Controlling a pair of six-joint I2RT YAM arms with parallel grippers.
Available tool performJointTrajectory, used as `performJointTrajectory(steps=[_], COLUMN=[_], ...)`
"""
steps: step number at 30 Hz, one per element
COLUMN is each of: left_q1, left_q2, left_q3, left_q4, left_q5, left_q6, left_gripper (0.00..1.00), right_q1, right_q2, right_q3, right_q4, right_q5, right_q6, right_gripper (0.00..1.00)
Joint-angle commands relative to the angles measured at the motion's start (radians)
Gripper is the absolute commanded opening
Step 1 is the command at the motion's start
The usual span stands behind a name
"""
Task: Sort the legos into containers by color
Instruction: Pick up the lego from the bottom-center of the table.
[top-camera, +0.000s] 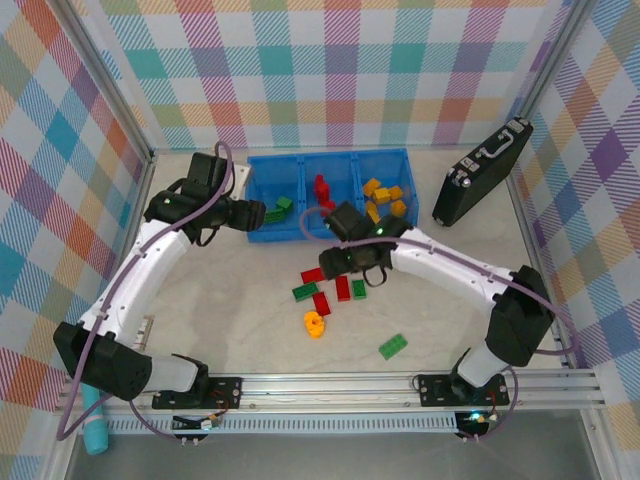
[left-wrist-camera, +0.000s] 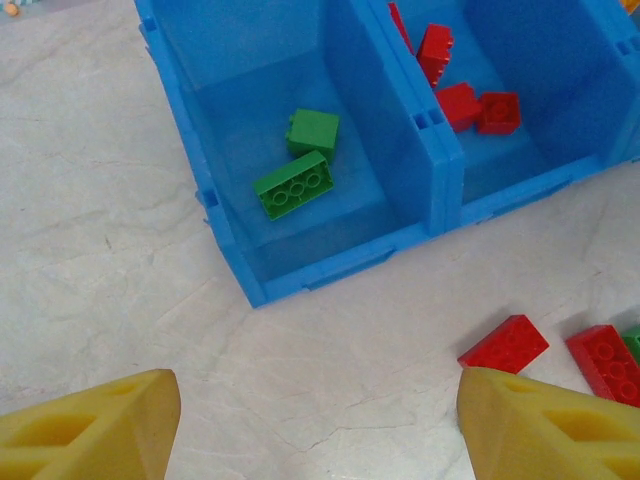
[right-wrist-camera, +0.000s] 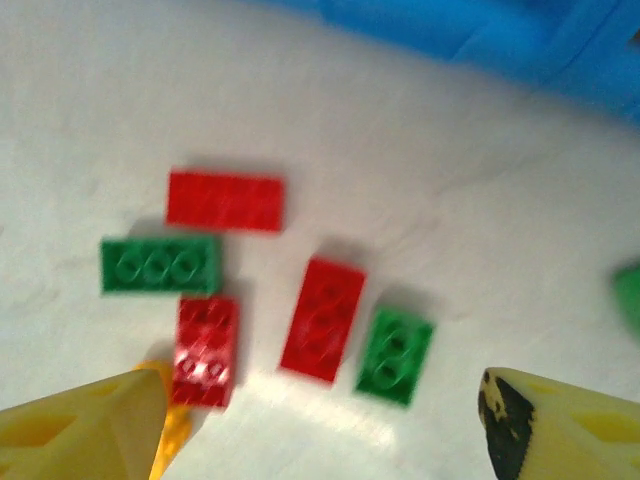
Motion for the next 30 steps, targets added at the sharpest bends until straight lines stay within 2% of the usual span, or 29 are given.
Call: performJointTrajectory(steps=[1,6,12,19,30], left_q1=[0.007,0.007,0.007,0.007,0.007], left_q2=[-0.046,-0.087,-0.123,-0.144,-0.13], left_q3=[-0.024,-0.043,-0.057,-0.062,-0.059], left_q4=[0.03,0.038,0.046,0.051,0.046], left_q5=[0.03,0.044,0.046,0.044,0.037], left_q6=[0.003,-0.001,-0.004,-0.003,-0.003], left_gripper=[0.74,0.74,0.75,0.75,0.76], right_q1=[0.074,0.193,0.262,0.289,0.291], right_q2=[-0.024,0.065,0.182,0.27,0.338], right_q3=[-0.055,-0.038,0.003,0.02,0.031], right_q4=[-0.015,-0.049,-0.031,-0.008,0.003], right_q5=[-0.065,-0.056,-0.081,-0.117,-0.136], right_q6=[0.235,0.29,0.294,0.278,0.257], right_gripper=[0.85,0.88,0.88,0.84,0.71])
